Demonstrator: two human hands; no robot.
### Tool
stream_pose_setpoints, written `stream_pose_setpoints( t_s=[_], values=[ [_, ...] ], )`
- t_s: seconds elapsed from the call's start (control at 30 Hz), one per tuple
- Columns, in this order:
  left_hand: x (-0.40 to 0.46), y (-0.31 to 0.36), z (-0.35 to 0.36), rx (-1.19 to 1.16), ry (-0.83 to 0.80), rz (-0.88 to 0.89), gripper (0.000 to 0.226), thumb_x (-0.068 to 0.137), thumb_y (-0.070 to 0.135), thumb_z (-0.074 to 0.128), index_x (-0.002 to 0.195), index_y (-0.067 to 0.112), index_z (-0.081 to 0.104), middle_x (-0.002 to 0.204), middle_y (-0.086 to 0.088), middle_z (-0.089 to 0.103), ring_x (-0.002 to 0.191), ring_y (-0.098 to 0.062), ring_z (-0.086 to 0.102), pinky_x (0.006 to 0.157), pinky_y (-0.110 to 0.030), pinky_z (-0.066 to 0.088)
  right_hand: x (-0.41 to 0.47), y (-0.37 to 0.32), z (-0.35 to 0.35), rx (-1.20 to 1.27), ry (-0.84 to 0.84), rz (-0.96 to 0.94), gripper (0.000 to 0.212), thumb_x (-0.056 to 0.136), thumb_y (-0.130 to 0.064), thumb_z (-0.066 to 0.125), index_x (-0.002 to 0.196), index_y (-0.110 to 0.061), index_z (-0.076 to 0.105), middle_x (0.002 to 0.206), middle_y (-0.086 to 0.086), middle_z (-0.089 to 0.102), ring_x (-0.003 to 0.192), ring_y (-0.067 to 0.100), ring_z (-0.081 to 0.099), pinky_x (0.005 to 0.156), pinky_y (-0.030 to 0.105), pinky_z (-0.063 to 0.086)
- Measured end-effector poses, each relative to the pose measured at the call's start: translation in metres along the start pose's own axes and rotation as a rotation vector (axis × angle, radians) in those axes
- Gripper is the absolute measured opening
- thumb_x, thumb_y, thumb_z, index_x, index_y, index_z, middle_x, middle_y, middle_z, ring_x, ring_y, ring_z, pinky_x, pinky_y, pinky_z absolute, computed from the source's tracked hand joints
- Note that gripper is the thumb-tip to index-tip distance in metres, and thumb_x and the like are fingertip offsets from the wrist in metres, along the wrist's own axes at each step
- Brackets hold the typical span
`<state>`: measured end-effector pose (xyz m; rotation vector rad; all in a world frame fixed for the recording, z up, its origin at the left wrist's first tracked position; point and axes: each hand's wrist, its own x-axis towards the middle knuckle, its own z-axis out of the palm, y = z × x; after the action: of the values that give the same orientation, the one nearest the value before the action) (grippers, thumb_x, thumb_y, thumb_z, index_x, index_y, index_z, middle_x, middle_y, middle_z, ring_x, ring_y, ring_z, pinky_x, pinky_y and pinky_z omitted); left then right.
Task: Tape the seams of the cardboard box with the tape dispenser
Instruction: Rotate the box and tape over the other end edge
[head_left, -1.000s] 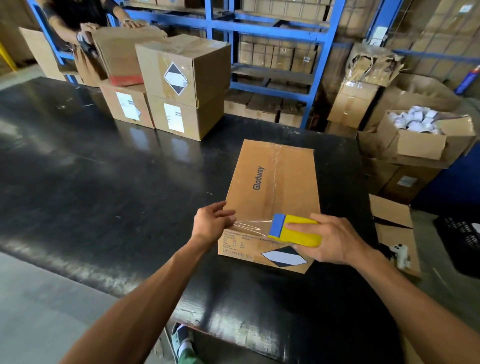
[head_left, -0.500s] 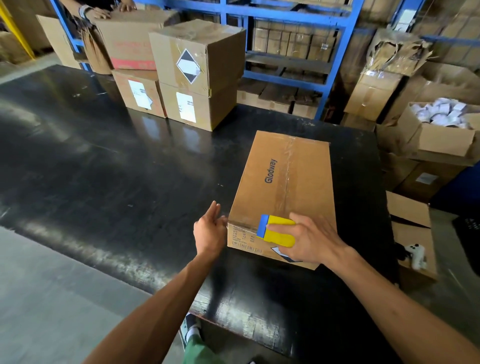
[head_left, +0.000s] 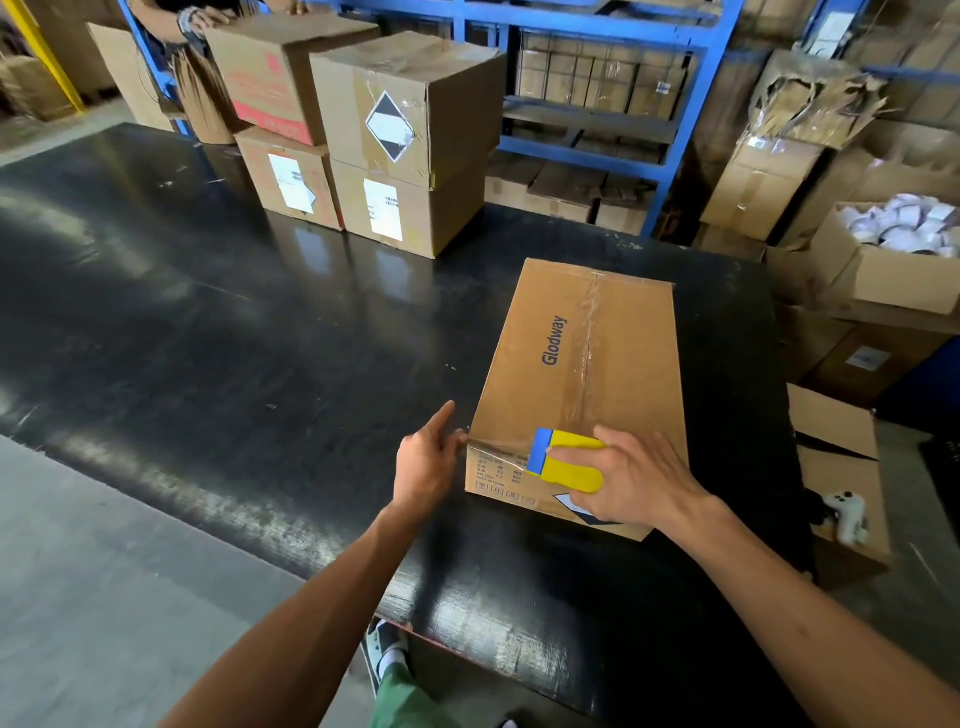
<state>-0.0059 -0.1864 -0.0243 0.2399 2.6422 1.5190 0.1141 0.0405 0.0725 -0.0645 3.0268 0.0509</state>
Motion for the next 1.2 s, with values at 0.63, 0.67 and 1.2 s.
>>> stream_pose_setpoints(
  t_s=[0.63, 0.67, 1.2],
  values=[
    [0.036, -0.005, 0.017, 0.786, -0.317, 1.196, 0.059, 0.106, 0.032, 0.039, 0.154, 0.004, 0.023, 0.163, -0.013, 0.018, 0.152, -0.026, 0.013, 0.122, -0.045, 0.018, 0.002, 0.001, -0.002, 0.011, -0.037, 0.027, 0.056, 0.084, -0.066, 0.052, 0.137, -0.059, 0.040, 0.109, -0.006, 0.053, 0.103, 0.020, 0.058, 0.079, 0.029, 0.042],
    [0.045, -0.004, 0.018, 0.833, -0.365, 1.226, 0.059, 0.106, 0.036, 0.035, 0.154, 0.004, 0.023, 0.163, -0.012, 0.018, 0.151, -0.025, 0.014, 0.122, -0.045, 0.020, 0.002, 0.001, -0.002, 0.013, -0.043, 0.029, 0.056, 0.084, -0.065, 0.052, 0.138, -0.059, 0.040, 0.109, -0.006, 0.053, 0.104, 0.021, 0.058, 0.080, 0.030, 0.042],
    [0.084, -0.011, 0.033, 0.766, -0.534, 1.287, 0.068, 0.103, 0.047, 0.036, 0.147, -0.005, 0.035, 0.155, -0.020, 0.035, 0.144, -0.028, 0.034, 0.116, -0.048, 0.032, 0.006, 0.002, 0.004, -0.003, 0.012, -0.032, 0.053, 0.070, -0.059, 0.071, 0.122, -0.050, 0.062, 0.083, 0.000, 0.056, 0.067, 0.029, 0.062, 0.055, 0.033, 0.048]
  ],
)
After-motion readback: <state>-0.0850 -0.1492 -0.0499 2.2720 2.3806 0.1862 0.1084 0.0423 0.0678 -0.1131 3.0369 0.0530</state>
